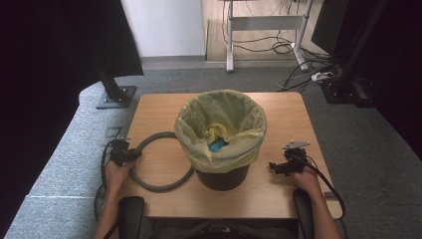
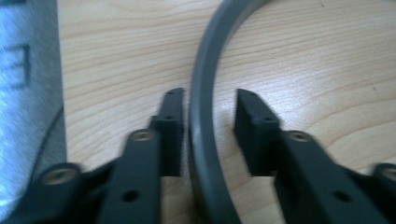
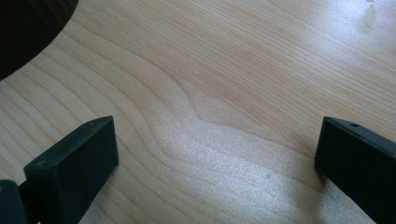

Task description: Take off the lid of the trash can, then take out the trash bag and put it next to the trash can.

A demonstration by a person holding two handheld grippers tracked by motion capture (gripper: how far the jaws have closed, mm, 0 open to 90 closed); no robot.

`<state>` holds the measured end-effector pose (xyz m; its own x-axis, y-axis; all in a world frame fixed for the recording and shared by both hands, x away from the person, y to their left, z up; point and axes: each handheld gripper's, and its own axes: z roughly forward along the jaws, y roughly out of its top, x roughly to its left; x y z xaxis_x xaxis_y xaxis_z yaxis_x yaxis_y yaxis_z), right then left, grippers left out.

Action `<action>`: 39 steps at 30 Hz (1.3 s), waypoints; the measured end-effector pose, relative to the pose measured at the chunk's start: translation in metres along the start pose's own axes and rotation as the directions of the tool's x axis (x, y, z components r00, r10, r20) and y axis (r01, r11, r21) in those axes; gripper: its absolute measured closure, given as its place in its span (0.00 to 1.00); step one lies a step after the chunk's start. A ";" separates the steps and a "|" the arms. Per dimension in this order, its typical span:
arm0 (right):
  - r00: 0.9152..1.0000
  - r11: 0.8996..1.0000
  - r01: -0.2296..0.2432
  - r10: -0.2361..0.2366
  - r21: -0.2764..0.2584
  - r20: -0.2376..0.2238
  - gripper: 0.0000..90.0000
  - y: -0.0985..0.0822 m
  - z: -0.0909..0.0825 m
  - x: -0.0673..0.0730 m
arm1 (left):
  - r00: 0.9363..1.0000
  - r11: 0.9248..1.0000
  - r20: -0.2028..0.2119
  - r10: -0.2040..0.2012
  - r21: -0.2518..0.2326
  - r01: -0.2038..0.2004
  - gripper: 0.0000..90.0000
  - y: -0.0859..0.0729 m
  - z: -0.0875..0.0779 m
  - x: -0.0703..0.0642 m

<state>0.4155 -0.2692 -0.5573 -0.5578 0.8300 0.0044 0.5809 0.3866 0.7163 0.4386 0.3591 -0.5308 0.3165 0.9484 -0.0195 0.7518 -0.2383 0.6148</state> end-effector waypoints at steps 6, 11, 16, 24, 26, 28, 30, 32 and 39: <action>1.000 1.000 -0.001 0.001 -0.001 0.001 0.00 0.000 0.000 0.000 | 1.000 0.998 -0.001 0.003 -0.058 -0.003 0.36 -0.009 0.004 -0.002; 1.000 1.000 -0.001 0.001 -0.001 0.000 0.00 0.000 0.000 0.000 | 0.999 0.998 0.022 0.035 -0.051 -0.034 0.06 -0.012 0.010 -0.004; 1.000 1.000 -0.001 0.001 0.000 0.000 0.00 0.000 0.000 0.000 | 1.000 0.999 0.015 0.026 -0.041 -0.025 0.00 -0.011 0.010 -0.003; 1.000 1.000 -0.001 0.001 0.000 0.000 0.00 0.000 0.000 0.000 | 1.000 0.999 0.016 0.025 -0.042 -0.025 0.00 -0.011 0.010 -0.003; 1.000 1.000 -0.001 0.001 0.000 -0.001 0.00 0.000 0.000 0.000 | 1.000 0.999 0.016 0.025 -0.042 -0.024 0.00 -0.011 0.010 -0.003; 1.000 1.000 0.004 -0.004 0.000 -0.005 0.00 0.000 0.000 0.000 | 1.000 0.999 0.018 0.025 -0.028 -0.024 0.00 -0.010 0.010 -0.004; 1.000 1.000 0.010 -0.010 0.008 -0.010 0.00 0.001 0.000 -0.001 | 0.999 1.000 0.020 0.025 -0.013 -0.024 0.00 -0.008 0.009 -0.004; 1.000 1.000 0.013 -0.013 0.020 -0.014 0.00 0.002 0.000 -0.001 | 0.999 1.000 0.024 0.030 0.000 -0.030 0.01 -0.007 0.008 -0.004; 1.000 0.999 0.018 -0.017 0.044 -0.024 0.01 0.008 -0.005 0.000 | 0.999 1.000 0.036 0.031 0.002 -0.031 0.03 -0.003 0.003 -0.001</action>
<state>0.4174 -0.2682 -0.5485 -0.5816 0.8134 0.0092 0.5964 0.4187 0.6849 0.4379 0.3584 -0.5350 0.3602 0.9324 -0.0293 0.7428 -0.2677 0.6137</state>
